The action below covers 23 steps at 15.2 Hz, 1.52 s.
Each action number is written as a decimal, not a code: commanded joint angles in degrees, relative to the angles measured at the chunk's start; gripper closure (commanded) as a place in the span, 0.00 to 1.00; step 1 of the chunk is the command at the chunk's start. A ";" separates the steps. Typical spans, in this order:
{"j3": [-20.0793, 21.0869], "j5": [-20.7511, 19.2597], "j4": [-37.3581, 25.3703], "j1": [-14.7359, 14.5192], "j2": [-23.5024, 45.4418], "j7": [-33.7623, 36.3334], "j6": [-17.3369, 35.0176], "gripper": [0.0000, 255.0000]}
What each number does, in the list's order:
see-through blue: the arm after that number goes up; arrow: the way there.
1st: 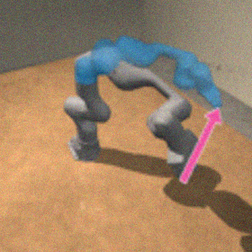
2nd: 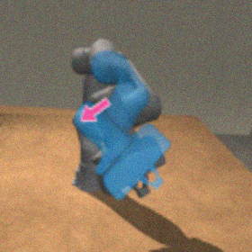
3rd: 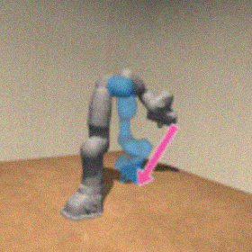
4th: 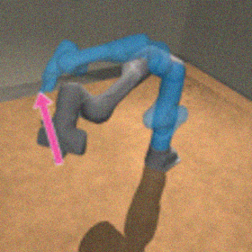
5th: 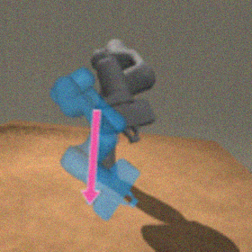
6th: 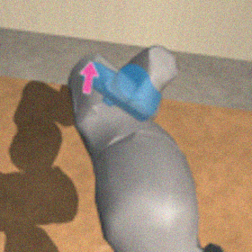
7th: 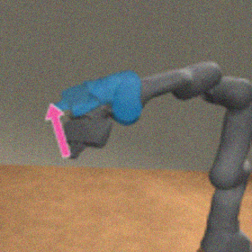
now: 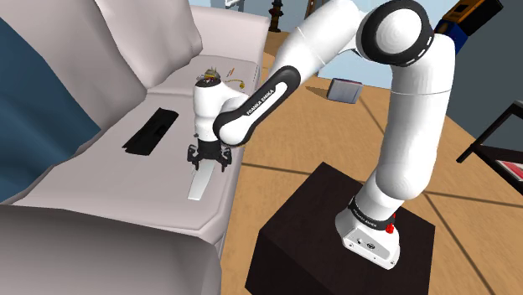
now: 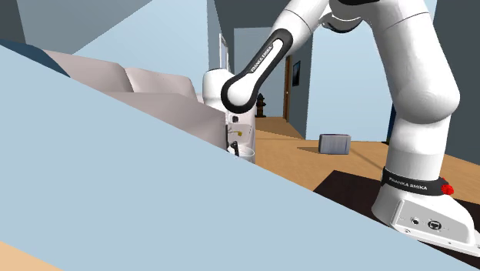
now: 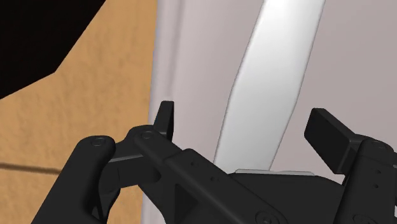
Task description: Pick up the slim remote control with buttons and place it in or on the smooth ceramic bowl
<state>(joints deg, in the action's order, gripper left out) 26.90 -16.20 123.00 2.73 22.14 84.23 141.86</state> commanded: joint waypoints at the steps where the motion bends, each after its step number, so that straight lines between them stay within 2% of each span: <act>1: -2.13 -2.17 -4.39 -2.28 4.65 4.35 0.33 0.00; 3: -4.23 -3.47 -8.65 -4.22 9.01 7.56 0.70 0.00; 11: -6.55 -5.94 -9.75 -5.96 13.86 9.21 4.37 0.00; 19: -6.55 -5.93 -9.75 -5.97 13.85 9.20 4.37 0.00; 20: -6.55 -5.93 -9.75 -5.97 13.85 9.20 4.37 1.00; 23: -6.56 -5.94 -9.75 -5.97 13.86 9.21 4.38 1.00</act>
<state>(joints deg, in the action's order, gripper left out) 20.34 -22.14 113.25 -3.23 35.99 93.44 146.23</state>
